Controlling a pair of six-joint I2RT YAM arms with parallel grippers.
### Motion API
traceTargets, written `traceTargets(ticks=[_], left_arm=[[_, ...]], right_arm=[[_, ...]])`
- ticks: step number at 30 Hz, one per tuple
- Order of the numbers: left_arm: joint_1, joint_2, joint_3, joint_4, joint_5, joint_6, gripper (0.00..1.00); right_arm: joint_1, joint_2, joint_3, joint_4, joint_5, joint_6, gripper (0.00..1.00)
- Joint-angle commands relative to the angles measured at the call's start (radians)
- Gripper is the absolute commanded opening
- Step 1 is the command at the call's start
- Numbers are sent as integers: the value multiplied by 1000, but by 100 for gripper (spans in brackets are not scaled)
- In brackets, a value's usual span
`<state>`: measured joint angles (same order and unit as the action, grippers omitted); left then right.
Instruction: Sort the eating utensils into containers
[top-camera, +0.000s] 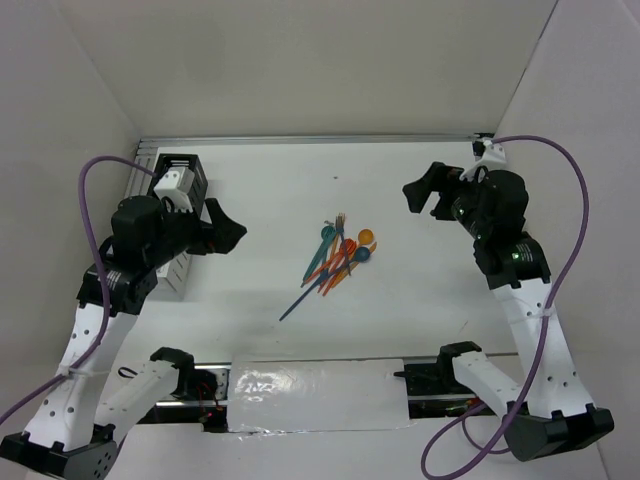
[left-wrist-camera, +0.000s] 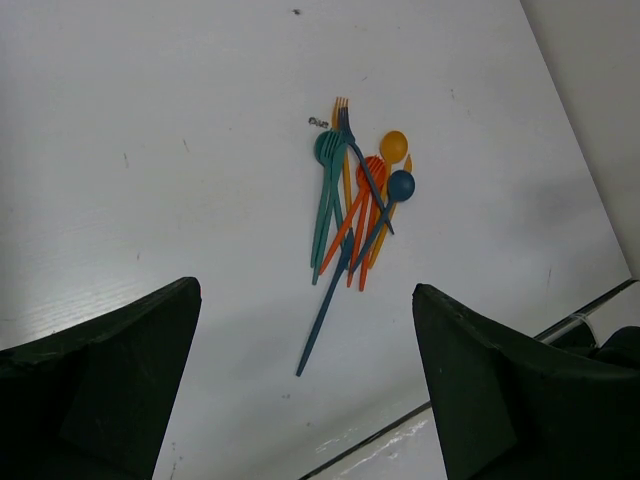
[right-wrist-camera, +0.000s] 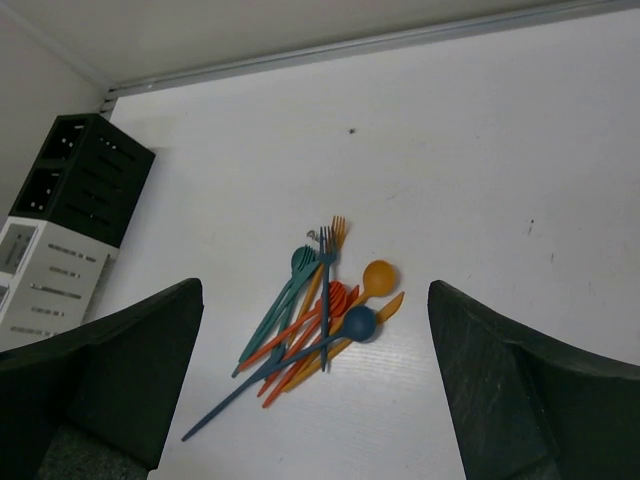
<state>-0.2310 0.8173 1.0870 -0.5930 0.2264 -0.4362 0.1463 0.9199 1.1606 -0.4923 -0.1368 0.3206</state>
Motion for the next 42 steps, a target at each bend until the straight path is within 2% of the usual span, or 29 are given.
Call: traceTargets(ticks=[1,4,7,8,11,12,14,15,16,17,18,20,21,25,29,32,35,38,42], left_arm=[[-1,-3,22,2,19,10,100],[-1,2,-13,9,31,27,100],[-1,42,-22,19,157,101,100],[-4,64,-19,34,265,173,100],[-59,163,19,68,329,191,100],[-53,237,62,74,329,194,100],[-123,314,94,67,300,203,97],[-210,347,106,61,242,209,96],[-200,418,114,65,208,217,96],[-303,481,111,77,144,234,96],[-358,518,113,78,122,249,96],[-354,578,125,73,75,251,94],[-388,609,129,68,38,248,93],[-432,718,125,120,18,248,87],[-468,802,174,153,-39,165,81],[-472,870,206,200,-55,136,76],[-462,936,232,261,-47,188,75],[-435,999,286,269,-50,231,75],[-397,1068,343,271,-64,244,69]], right_arm=[[3,-13,-38,1,-29,9,100],[3,-16,-68,-9,-20,11,100],[3,-7,-85,-22,-20,29,100],[4,-12,-101,-2,-20,40,100],[4,-33,-179,64,-30,67,100],[4,-33,-208,83,-30,105,100],[6,-33,-232,104,-30,126,100],[6,-32,-242,115,-43,129,100],[6,-29,-242,124,-43,126,100],[6,-18,-242,124,-15,114,100],[7,2,-242,112,-4,107,100],[7,5,-242,98,17,95,100],[7,14,-231,98,17,86,100],[6,16,-254,109,29,83,100],[9,7,-308,118,29,101,100],[6,4,-317,109,29,115,100],[6,-9,-338,109,29,118,100],[6,-26,-338,87,40,110,100],[9,-21,-329,64,75,95,100]])
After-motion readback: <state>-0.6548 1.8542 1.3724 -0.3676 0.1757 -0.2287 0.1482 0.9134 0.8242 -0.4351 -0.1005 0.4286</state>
